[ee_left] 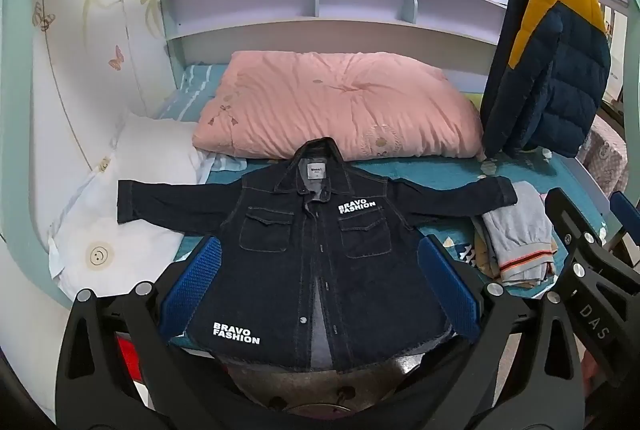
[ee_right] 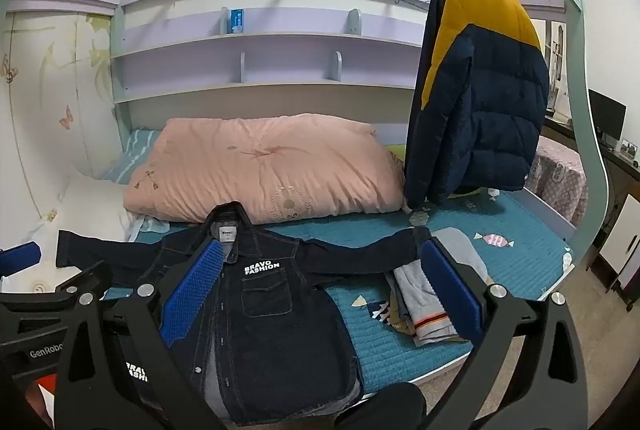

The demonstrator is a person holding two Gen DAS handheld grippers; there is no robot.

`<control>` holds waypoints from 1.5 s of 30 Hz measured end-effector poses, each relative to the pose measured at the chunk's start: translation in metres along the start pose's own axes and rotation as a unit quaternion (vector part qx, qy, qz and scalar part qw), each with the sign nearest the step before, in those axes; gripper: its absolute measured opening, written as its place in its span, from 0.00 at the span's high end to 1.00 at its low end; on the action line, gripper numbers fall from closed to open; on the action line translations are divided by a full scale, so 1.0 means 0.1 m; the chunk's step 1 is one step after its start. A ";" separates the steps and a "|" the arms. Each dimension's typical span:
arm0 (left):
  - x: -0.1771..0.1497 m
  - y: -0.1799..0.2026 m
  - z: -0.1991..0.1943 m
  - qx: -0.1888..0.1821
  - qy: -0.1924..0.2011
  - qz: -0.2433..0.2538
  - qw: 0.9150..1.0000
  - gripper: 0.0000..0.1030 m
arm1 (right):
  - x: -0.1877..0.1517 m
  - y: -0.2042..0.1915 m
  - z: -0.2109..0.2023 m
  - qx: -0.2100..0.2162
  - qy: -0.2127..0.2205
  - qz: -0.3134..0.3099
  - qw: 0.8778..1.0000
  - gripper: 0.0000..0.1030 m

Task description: Fold large clothes

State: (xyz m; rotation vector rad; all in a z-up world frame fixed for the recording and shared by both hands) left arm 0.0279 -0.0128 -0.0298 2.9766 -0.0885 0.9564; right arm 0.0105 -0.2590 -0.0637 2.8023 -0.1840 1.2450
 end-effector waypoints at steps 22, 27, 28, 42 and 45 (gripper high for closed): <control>-0.04 0.04 -0.05 -0.008 -0.001 -0.007 1.000 0.05 | -0.01 0.04 -0.05 0.010 0.001 0.007 1.000 0.07; -0.06 0.03 -0.07 -0.011 -0.001 -0.005 1.000 0.05 | -0.03 0.05 -0.04 0.012 -0.001 0.008 1.000 0.07; -0.06 0.03 -0.07 -0.011 -0.001 -0.005 1.000 0.05 | -0.04 0.05 -0.04 0.012 -0.002 0.009 1.000 0.07; -0.07 0.04 -0.02 -0.018 -0.016 -0.011 1.000 0.05 | -0.07 0.04 -0.01 0.012 -0.006 0.010 1.000 0.07; -0.08 0.03 -0.02 -0.018 -0.015 -0.011 1.000 0.05 | -0.07 0.05 -0.02 0.012 -0.007 0.011 1.000 0.07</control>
Point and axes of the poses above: each gripper's, at about its wrist camera, not at the fingertips, and z roughly the way its jaws point, y to its right, x to its top, the point moved 5 cm from there along z, roughly the way its jaws point, and after that the axes turned 14 degrees about -y, right-handed, at the moved point
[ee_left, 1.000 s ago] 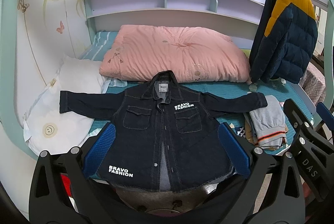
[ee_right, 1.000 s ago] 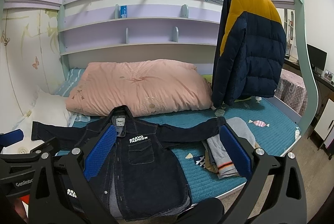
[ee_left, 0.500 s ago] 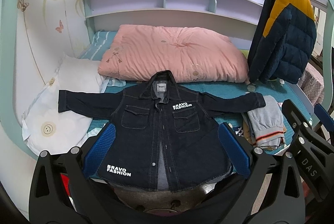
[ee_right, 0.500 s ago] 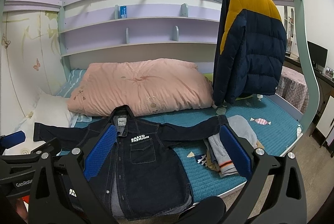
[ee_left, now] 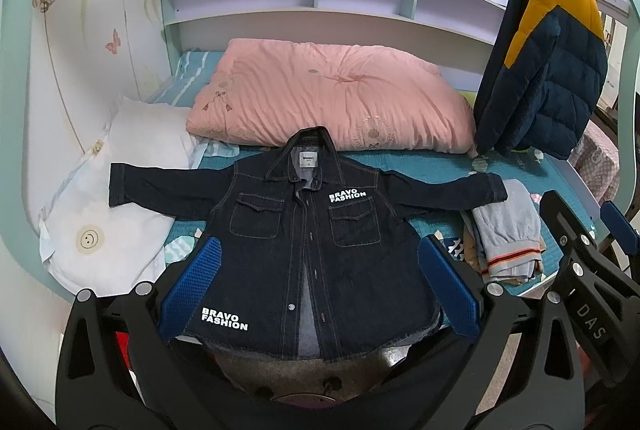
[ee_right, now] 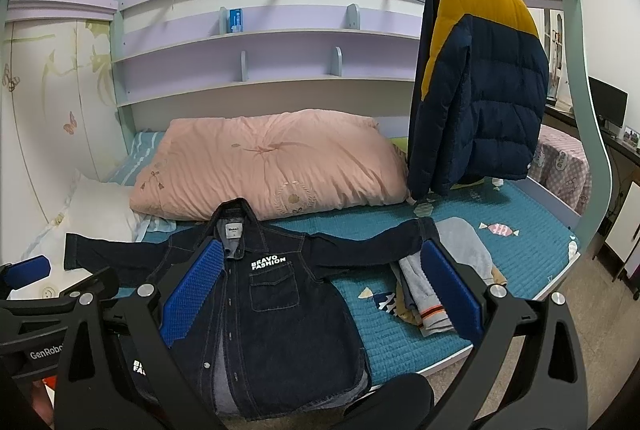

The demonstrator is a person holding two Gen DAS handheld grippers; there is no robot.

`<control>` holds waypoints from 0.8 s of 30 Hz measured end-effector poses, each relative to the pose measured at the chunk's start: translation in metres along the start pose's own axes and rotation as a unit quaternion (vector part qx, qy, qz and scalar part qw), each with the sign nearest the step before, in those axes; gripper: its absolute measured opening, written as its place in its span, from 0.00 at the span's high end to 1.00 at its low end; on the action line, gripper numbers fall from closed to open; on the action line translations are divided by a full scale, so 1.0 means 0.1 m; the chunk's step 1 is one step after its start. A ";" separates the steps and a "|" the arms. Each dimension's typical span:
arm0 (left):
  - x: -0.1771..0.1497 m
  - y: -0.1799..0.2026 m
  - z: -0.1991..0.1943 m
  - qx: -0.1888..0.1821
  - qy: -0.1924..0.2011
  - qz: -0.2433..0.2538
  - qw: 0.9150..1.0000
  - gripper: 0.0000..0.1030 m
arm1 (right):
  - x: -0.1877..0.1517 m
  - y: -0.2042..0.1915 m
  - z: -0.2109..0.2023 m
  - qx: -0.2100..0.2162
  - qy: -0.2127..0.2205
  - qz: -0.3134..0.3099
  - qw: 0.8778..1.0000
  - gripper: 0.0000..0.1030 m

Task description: Fold large clothes

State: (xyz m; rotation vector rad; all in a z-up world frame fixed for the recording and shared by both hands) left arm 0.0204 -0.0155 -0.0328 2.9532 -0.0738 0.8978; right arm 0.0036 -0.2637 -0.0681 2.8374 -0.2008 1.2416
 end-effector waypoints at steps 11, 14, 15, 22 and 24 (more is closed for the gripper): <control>-0.09 -0.01 0.01 -0.004 0.002 0.002 1.000 0.04 | -0.06 0.01 -0.06 -0.003 0.002 0.006 1.000 0.07; -0.10 0.01 0.00 -0.003 0.003 0.004 1.000 0.04 | -0.05 0.02 -0.08 -0.005 0.004 0.004 1.000 0.07; -0.11 0.02 0.00 -0.004 0.003 0.004 1.000 0.04 | -0.05 0.02 -0.09 -0.006 0.005 0.004 1.000 0.07; -0.09 0.01 -0.02 -0.008 -0.001 0.003 1.000 0.04 | -0.05 0.03 -0.13 -0.010 0.009 0.003 1.000 0.07; -0.09 0.00 -0.02 -0.009 -0.001 0.004 1.000 0.04 | -0.05 0.03 -0.13 -0.009 0.007 0.005 1.000 0.07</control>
Point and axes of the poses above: each gripper's, at about its wrist camera, not at the fingertips, and z roughly the way its jaws point, y to its right, x to its top, the point moved 5 cm from there along z, roughly the way its jaws point, and after that the axes turned 14 degrees about -y, right-handed, at the moved point
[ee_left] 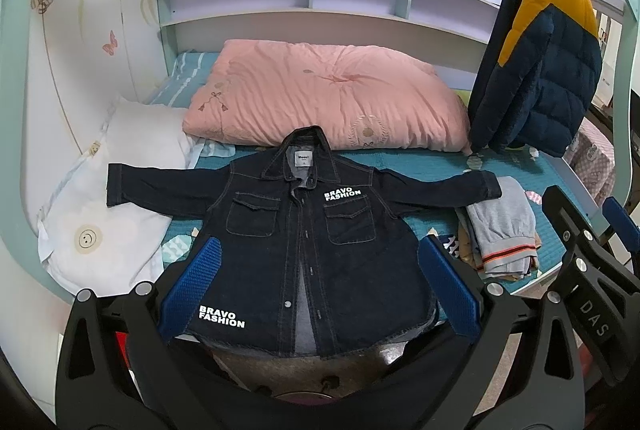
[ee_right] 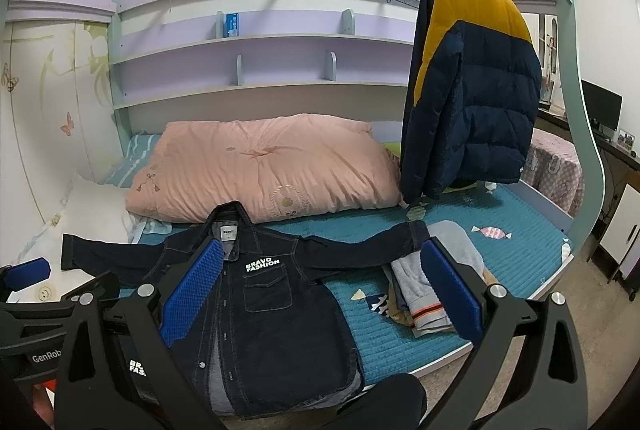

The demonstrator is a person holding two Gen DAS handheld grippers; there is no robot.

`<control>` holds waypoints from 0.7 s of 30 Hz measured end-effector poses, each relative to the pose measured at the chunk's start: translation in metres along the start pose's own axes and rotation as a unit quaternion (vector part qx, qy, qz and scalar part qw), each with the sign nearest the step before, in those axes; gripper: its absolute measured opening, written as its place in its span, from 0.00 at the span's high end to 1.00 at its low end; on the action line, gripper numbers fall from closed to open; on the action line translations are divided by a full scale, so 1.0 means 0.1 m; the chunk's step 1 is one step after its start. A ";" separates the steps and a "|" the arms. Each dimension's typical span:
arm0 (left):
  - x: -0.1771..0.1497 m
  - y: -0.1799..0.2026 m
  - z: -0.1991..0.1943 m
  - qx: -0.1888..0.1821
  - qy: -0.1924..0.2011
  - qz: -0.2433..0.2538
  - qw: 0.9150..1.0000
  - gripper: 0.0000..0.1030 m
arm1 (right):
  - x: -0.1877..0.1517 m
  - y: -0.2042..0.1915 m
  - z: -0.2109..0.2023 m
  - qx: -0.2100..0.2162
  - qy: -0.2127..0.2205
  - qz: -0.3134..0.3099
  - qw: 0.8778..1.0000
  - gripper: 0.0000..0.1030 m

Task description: Fold large clothes

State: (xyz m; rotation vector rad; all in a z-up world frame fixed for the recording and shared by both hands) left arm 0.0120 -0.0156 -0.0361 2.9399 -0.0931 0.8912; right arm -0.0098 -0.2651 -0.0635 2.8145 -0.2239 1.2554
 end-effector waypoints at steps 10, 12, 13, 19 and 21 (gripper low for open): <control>0.00 0.00 0.00 0.001 0.000 0.000 1.000 0.04 | 0.00 0.00 0.00 0.005 -0.003 0.001 1.000 0.07; -0.01 -0.01 0.00 0.003 -0.001 0.002 1.000 0.04 | 0.01 0.01 0.02 0.006 -0.005 0.001 1.000 0.07; 0.00 -0.01 0.00 0.003 -0.002 0.002 1.000 0.04 | 0.01 0.00 0.02 0.007 -0.006 0.001 1.000 0.07; 0.03 -0.02 0.04 0.004 -0.006 -0.001 1.000 0.04 | 0.04 0.01 0.09 0.010 -0.013 0.003 1.000 0.07; 0.04 -0.02 0.06 0.001 -0.008 -0.002 1.000 0.04 | 0.04 0.01 0.12 0.009 -0.017 0.003 1.000 0.07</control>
Point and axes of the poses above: each gripper's, at about its wrist camera, not at the fingertips, and z roughly the way its jaws point, y to its right, x to its top, the point moved 5 cm from there along z, roughly the way its jaws point, and after that the axes turned 14 degrees about -y, right-handed, at the moved point
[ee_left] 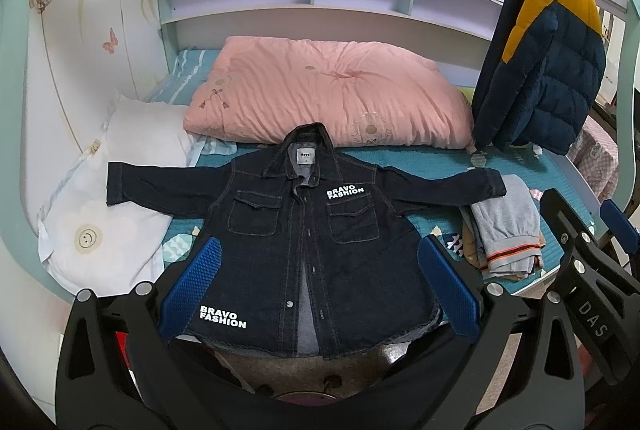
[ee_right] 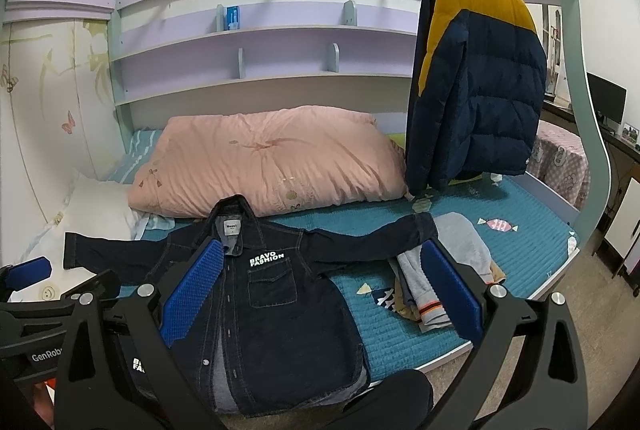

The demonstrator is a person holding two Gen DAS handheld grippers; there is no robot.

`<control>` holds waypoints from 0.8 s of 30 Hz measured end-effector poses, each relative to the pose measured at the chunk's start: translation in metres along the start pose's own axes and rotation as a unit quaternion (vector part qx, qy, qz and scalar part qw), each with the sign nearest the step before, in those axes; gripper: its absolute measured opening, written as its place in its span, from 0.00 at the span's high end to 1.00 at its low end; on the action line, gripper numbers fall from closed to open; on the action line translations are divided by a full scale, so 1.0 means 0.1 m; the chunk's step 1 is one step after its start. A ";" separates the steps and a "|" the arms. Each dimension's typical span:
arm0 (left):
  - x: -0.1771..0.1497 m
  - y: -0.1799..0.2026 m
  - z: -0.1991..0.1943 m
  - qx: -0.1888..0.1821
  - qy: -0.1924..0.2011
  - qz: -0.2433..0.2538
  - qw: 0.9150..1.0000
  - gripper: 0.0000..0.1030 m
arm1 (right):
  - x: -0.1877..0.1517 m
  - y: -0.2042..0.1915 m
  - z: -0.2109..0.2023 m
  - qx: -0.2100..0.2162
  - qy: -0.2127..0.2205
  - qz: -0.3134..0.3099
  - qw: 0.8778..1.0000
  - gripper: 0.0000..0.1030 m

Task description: Fold large clothes

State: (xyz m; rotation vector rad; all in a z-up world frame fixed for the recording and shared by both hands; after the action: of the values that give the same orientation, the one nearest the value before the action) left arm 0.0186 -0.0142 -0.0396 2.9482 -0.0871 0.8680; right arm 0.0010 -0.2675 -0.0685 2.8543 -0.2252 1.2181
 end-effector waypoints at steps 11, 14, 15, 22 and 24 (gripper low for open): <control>0.07 -0.35 0.38 -0.003 -0.027 -0.021 0.999 0.04 | -0.05 -0.26 0.34 -0.004 -0.048 -0.012 0.999 0.07; 0.07 -0.49 0.49 -0.002 -0.033 -0.032 0.999 0.04 | -0.05 -0.42 0.47 0.000 -0.062 -0.023 0.998 0.07; 0.08 -0.57 0.54 -0.001 -0.038 -0.038 0.999 0.04 | -0.05 -0.48 0.53 0.002 -0.068 -0.026 0.997 0.07; 0.11 -1.29 0.91 0.008 -0.047 -0.091 0.995 0.04 | -0.05 -1.09 1.04 0.046 -0.118 -0.055 0.990 0.07; 0.14 -1.51 1.04 0.021 -0.058 -0.103 0.993 0.04 | -0.07 -1.30 1.22 0.056 -0.132 -0.068 0.987 0.07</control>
State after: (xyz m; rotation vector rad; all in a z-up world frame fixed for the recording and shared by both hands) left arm 0.0973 0.1276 -0.1267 2.9760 0.2292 0.6799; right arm 0.1024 -0.1480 -0.1537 3.0627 0.0346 0.8538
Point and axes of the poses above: each gripper's, at about its wrist camera, not at the fingertips, and z roughly the way its jaws point, y to its right, x to its top, the point moved 5 cm from there along z, roughly the way its jaws point, and after that the axes turned 14 degrees about -y, right-handed, at the moved point
